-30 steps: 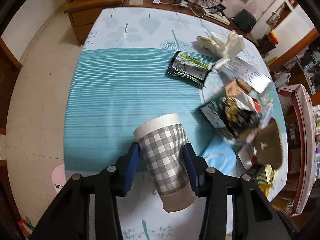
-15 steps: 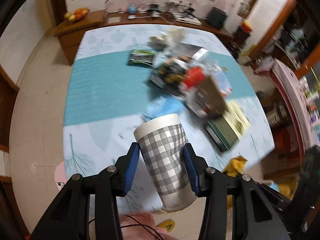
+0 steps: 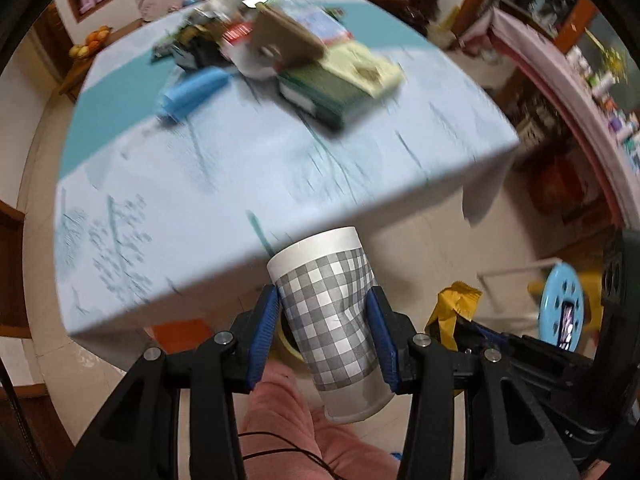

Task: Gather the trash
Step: 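Carry the chip bag and checked cup to the bin and open both tools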

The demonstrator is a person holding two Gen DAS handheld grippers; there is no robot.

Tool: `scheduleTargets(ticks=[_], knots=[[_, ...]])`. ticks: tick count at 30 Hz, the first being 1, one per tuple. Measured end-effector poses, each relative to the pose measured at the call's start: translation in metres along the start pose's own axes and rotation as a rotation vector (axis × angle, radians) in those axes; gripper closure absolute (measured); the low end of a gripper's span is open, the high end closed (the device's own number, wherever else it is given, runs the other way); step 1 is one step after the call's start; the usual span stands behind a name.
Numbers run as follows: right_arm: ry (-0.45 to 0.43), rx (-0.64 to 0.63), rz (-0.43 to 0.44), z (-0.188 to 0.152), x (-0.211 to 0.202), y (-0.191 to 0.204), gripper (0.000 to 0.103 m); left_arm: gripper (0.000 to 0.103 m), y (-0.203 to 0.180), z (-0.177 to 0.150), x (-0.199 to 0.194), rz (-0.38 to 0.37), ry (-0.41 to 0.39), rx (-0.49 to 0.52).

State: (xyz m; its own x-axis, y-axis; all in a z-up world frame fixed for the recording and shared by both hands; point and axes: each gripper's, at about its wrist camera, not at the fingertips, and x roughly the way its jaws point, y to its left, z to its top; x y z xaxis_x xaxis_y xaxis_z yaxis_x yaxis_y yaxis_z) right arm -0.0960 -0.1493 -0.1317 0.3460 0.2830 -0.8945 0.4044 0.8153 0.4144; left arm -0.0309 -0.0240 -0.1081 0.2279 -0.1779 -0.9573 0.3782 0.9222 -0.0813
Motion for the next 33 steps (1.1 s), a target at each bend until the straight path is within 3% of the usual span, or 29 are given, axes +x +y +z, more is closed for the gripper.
scheduleTargets(ticks=[6, 13, 21, 28, 33], knots=[[0.049, 0.096, 0.009, -0.025, 0.029, -0.051, 0.085, 0.059, -0.032, -0.031, 0.06, 0.019, 0.09, 0.111], [0.062, 0.205, 0.029, -0.04, 0.09, -0.104, 0.085, 0.059, -0.037, -0.047, 0.142, 0.036, 0.137, 0.179], [0.092, 0.314, 0.04, -0.057, 0.197, -0.155, 0.085, 0.057, -0.025, -0.059, 0.241, 0.04, 0.122, 0.245], [0.116, 0.353, 0.043, -0.068, 0.275, -0.179, 0.084, 0.055, -0.015, -0.067, 0.3, 0.058, 0.117, 0.329], [0.14, 0.397, 0.065, -0.067, 0.317, -0.191, 0.077, 0.037, -0.013, -0.071, 0.328, 0.079, 0.12, 0.354]])
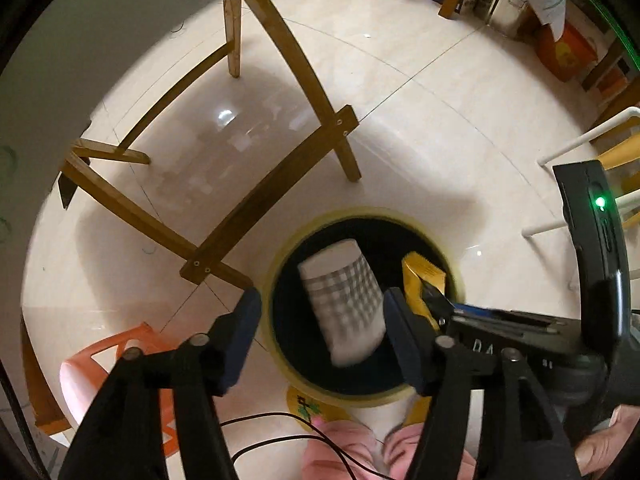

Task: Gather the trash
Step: 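Carry the chip bag and checked cup to the bin and open both tools, then raise both tools back up toward the table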

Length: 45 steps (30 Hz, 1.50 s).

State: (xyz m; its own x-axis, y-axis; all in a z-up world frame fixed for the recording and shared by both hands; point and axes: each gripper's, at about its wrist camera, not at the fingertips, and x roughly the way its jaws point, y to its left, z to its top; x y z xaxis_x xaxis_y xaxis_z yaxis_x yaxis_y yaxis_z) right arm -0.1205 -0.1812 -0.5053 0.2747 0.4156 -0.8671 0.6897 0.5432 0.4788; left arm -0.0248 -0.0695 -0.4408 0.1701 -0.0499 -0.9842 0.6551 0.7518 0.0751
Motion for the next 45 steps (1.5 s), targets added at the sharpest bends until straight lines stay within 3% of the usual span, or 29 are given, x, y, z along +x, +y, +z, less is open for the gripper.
scheduleTargets(ticks=[2, 4, 6, 14, 23, 32, 38, 45], knots=[[-0.013, 0.012, 0.0, 0.005, 0.01, -0.003, 0.06, 0.029, 0.003, 0.0, 0.004, 0.006, 0.004, 0.004], [-0.024, 0.023, 0.006, 0.008, 0.013, -0.007, 0.048, 0.007, 0.007, 0.0, 0.004, 0.007, -0.007, 0.002], [-0.034, 0.033, 0.02, 0.011, 0.015, -0.009, 0.041, 0.001, 0.009, 0.0, 0.002, 0.021, -0.02, 0.007], [-0.05, 0.019, 0.01, 0.021, 0.012, -0.004, 0.039, 0.001, 0.004, 0.0, -0.004, 0.026, -0.044, 0.028], [-0.068, -0.017, 0.005, 0.013, -0.029, 0.01, 0.039, 0.001, -0.005, -0.004, -0.062, -0.007, -0.076, 0.03], [-0.067, -0.061, -0.005, -0.017, -0.117, 0.041, 0.039, 0.001, -0.003, -0.01, -0.176, -0.083, -0.095, -0.058], [-0.105, -0.141, 0.006, -0.048, -0.206, 0.083, 0.039, 0.001, 0.008, -0.016, -0.285, -0.105, -0.176, -0.11], [-0.201, -0.309, 0.035, -0.08, -0.316, 0.142, 0.039, 0.001, 0.034, -0.024, -0.382, -0.087, -0.271, -0.21]])
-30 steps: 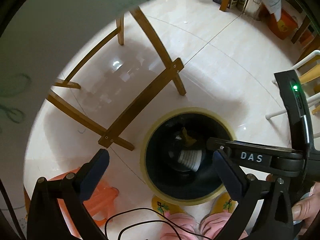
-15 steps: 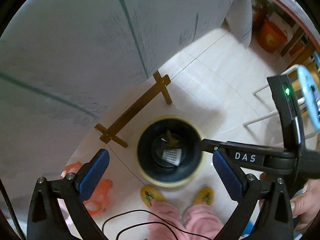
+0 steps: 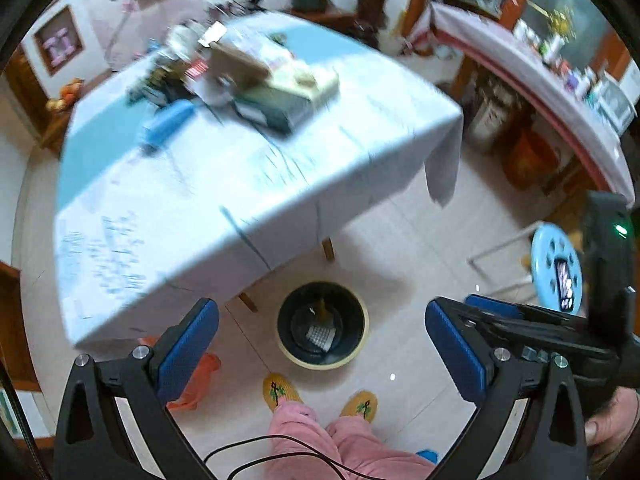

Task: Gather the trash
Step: 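Raise both tools back up toward the table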

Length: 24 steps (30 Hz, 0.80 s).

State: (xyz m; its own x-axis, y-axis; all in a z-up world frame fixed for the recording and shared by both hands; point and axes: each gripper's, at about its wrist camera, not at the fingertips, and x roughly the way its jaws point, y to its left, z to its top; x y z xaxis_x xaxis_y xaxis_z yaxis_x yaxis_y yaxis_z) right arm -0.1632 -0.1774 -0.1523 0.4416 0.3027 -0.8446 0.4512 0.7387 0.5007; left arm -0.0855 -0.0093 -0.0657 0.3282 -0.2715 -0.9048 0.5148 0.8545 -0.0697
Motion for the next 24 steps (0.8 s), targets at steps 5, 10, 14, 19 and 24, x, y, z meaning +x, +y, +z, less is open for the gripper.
scheduleTargets(ticks=[5, 10, 14, 19, 24], knots=[[-0.091, -0.156, 0.002, 0.005, -0.058, 0.043, 0.039, 0.001, 0.016, 0.016, -0.052, 0.059, -0.074, -0.042], [-0.15, -0.279, 0.014, 0.011, -0.088, 0.077, 0.039, 0.001, 0.035, 0.03, -0.085, 0.103, -0.126, -0.112], [-0.176, -0.368, 0.03, 0.022, -0.095, 0.106, 0.039, 0.001, 0.05, 0.037, -0.099, 0.092, -0.133, -0.179], [-0.198, -0.409, 0.056, 0.039, -0.101, 0.128, 0.039, 0.008, 0.07, 0.044, -0.107, 0.1, -0.143, -0.231], [-0.213, -0.421, 0.049, 0.057, -0.098, 0.145, 0.039, 0.016, 0.095, 0.059, -0.099, 0.1, -0.136, -0.245]])
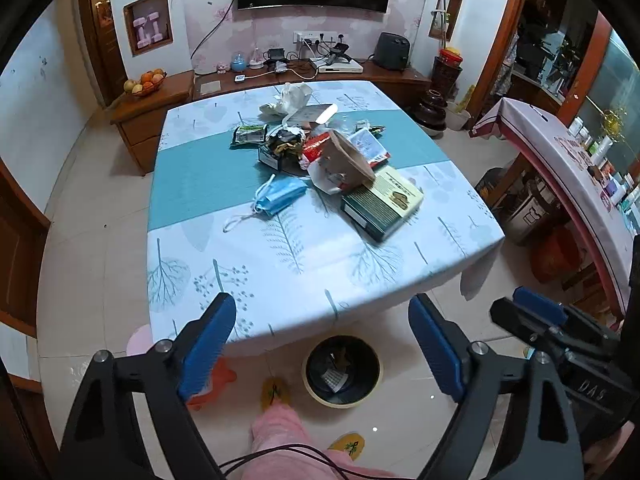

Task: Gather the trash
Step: 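Raise both tools back up toward the table, then grasp the brown cup holder with the right tool while the left tool grasps the blue mask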

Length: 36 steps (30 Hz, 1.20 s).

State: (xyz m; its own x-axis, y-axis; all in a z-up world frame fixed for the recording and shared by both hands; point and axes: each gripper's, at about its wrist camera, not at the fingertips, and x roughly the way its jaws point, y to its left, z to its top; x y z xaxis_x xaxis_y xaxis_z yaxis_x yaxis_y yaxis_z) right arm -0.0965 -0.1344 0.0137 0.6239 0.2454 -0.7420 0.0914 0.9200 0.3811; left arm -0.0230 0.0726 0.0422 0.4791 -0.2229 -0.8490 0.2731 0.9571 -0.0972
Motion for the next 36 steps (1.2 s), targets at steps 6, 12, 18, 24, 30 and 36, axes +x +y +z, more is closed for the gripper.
scheduleTargets(ticks=[6, 12, 18, 24, 30, 36], knots=[[-0.012, -0.024, -0.036, 0.031, 0.022, 0.011, 0.039, 0.016, 0.028, 0.039, 0.038, -0.027, 0.032, -0.01], [0.008, -0.015, -0.104, 0.075, 0.064, 0.024, 0.046, 0.016, 0.06, 0.085, 0.098, -0.081, 0.115, 0.005], [0.054, -0.014, -0.168, 0.12, 0.123, 0.037, 0.047, 0.016, 0.085, 0.121, 0.167, -0.107, 0.204, 0.034], [0.109, -0.014, -0.247, 0.155, 0.184, 0.042, 0.047, 0.016, 0.09, 0.139, 0.235, -0.099, 0.285, 0.112], [0.161, -0.042, -0.322, 0.175, 0.236, 0.042, 0.047, 0.016, 0.084, 0.148, 0.28, -0.088, 0.338, 0.162], [0.22, -0.09, -0.372, 0.178, 0.272, 0.044, 0.07, 0.034, 0.075, 0.152, 0.302, -0.094, 0.366, 0.202]])
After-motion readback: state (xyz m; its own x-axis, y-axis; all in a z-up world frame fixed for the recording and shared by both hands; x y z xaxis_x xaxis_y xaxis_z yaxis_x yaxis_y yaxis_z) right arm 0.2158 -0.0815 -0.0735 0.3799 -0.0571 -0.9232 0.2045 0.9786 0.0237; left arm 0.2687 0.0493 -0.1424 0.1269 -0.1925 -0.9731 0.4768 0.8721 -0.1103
